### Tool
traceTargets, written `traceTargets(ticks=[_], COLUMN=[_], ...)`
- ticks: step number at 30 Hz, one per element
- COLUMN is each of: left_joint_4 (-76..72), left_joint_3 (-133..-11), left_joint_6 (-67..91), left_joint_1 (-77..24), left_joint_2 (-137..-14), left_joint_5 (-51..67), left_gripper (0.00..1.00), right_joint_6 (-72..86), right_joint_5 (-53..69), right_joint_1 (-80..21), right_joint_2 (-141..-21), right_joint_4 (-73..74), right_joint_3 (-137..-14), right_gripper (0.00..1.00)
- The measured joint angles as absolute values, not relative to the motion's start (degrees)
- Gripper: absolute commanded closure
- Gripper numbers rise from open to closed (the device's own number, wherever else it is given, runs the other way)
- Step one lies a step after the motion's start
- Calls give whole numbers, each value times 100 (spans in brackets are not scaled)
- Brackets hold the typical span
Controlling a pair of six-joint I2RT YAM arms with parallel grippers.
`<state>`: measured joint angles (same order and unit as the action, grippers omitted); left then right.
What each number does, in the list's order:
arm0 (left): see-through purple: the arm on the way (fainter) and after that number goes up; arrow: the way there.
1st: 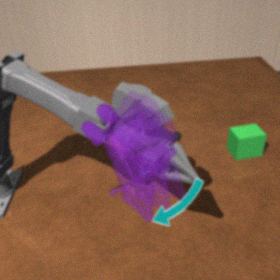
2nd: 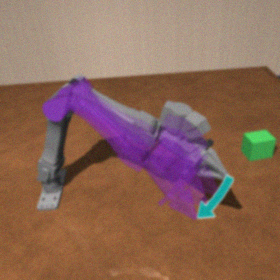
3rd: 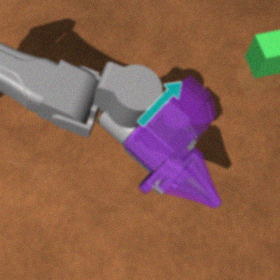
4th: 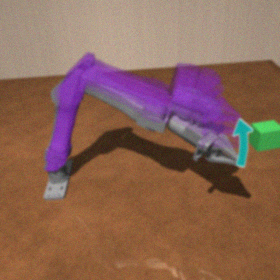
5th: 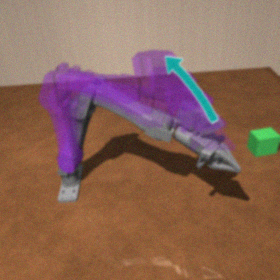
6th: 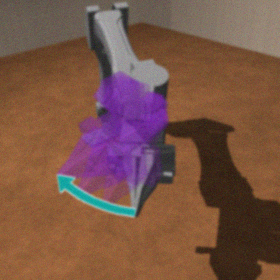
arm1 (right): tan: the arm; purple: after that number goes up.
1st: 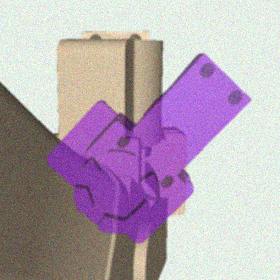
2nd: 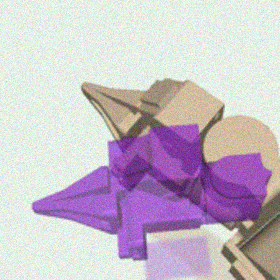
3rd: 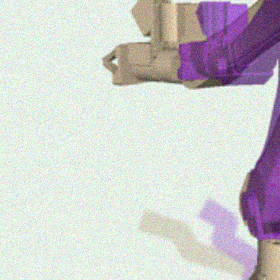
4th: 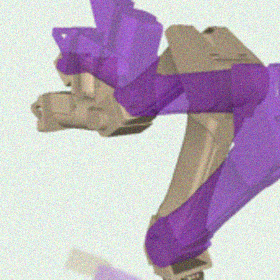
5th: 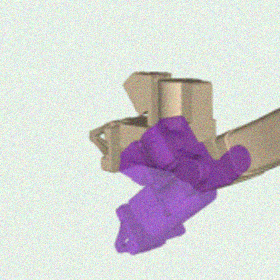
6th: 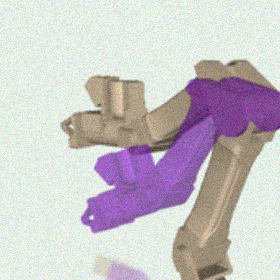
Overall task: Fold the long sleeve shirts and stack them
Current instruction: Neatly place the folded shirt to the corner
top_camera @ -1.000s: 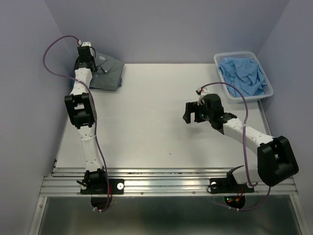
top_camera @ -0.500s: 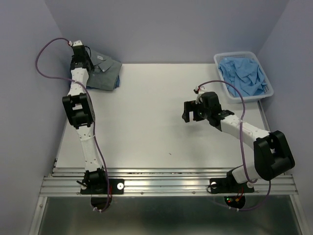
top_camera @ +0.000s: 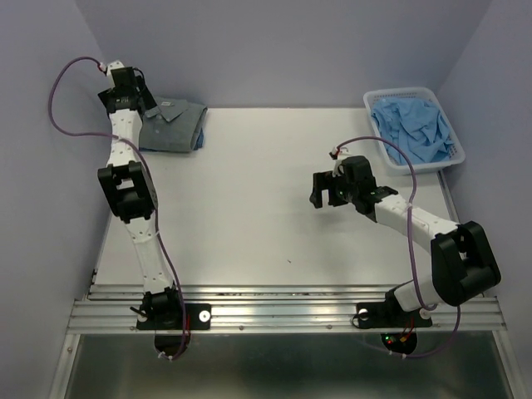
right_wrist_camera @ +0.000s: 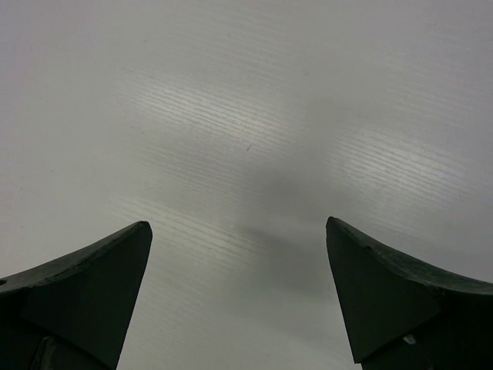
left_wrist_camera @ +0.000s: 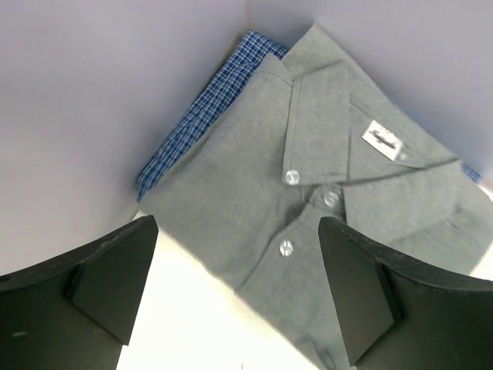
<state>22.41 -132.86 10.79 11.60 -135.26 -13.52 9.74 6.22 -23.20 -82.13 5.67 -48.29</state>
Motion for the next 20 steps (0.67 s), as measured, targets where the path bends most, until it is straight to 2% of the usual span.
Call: traceTargets(ticks=[5, 9, 13, 16, 20], left_joint_4=[2716, 2563, 2508, 2217, 2274], left_joint_3=[-12805, -10678, -8558, -7404, -6274], left_joint_6=[1406, 1962, 2606, 3059, 3599], left_joint_1=[1120, 845, -215, -993, -1168], left_joint_2=[-12519, -10689, -8611, -7463, -6560], left_joint_5=[-1378, -1717, -2008, -1833, -1826], left_gripper=[1, 1, 1, 1, 1], right_joint_6=[1400, 1870, 2285, 2469, 2600], right_joint_5=[220, -489, -998, -1243, -1441], right_joint_1=[-2320, -2320, -2318, -2318, -2320], right_joint_2=[-8042, -7476, -7011, -6591, -6042], right_joint_4=[602, 589, 609, 642, 729], right_joint_3=[-4821, -4724, -4587, -4338, -3931], right_gripper=[0, 0, 0, 0, 0])
